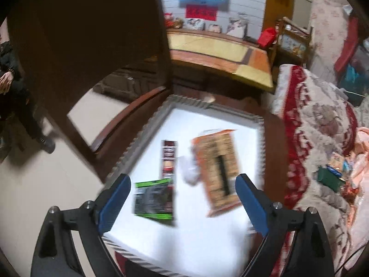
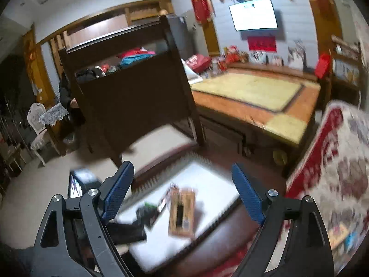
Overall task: Organize snacks
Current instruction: 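Release both packs on the tray and return both grippers to the blanket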
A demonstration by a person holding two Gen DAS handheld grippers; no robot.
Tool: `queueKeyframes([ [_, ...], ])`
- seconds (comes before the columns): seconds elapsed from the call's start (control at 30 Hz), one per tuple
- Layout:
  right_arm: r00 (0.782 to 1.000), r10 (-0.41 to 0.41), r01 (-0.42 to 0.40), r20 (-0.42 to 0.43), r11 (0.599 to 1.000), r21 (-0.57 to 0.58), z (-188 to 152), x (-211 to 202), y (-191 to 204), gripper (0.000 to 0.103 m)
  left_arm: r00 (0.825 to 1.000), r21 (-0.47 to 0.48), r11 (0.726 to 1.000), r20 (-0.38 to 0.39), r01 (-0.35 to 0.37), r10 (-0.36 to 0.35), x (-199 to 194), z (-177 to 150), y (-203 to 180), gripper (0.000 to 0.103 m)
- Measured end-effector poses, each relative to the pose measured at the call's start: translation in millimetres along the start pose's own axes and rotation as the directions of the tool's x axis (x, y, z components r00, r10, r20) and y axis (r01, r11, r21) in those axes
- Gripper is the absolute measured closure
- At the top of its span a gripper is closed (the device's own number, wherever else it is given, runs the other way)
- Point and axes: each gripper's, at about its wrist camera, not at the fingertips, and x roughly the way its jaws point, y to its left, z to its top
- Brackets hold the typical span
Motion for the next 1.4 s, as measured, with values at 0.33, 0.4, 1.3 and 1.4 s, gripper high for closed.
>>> queueKeyframes([
  [0.33, 0.977, -0.162, 0.188, -0.138, 0.962, 0.201, -99.2, -61.7, -98.3, 0.016, 0.989, 0.121, 0.982, -0.02, 0.147, -0.146, -17.0, -6.9, -104.6, 0.009],
  [0.4, 0.968, -0.197, 0.229, -0.156, 0.947, 0.225, -115.7, -77.2, -106.5, 0.016, 0.985, 0.149, 0.974, -0.039, 0.173, -0.169, -15.6, -9.2, -125.7, 0.009],
  [1.3, 0.951, -0.189, 0.278, -0.245, 0.87, 0.408, -196.8, -97.3, -216.8, 0.016, 0.922, 0.166, 0.935, -0.287, 0.314, -0.259, 57.1, -26.2, -258.6, 0.009],
  [1.4, 0.957, -0.121, 0.23, -0.262, 0.87, 0.436, -194.0, -62.3, -227.9, 0.016, 0.94, 0.14, 0.955, -0.26, 0.261, -0.219, 55.0, -22.6, -230.2, 0.009],
])
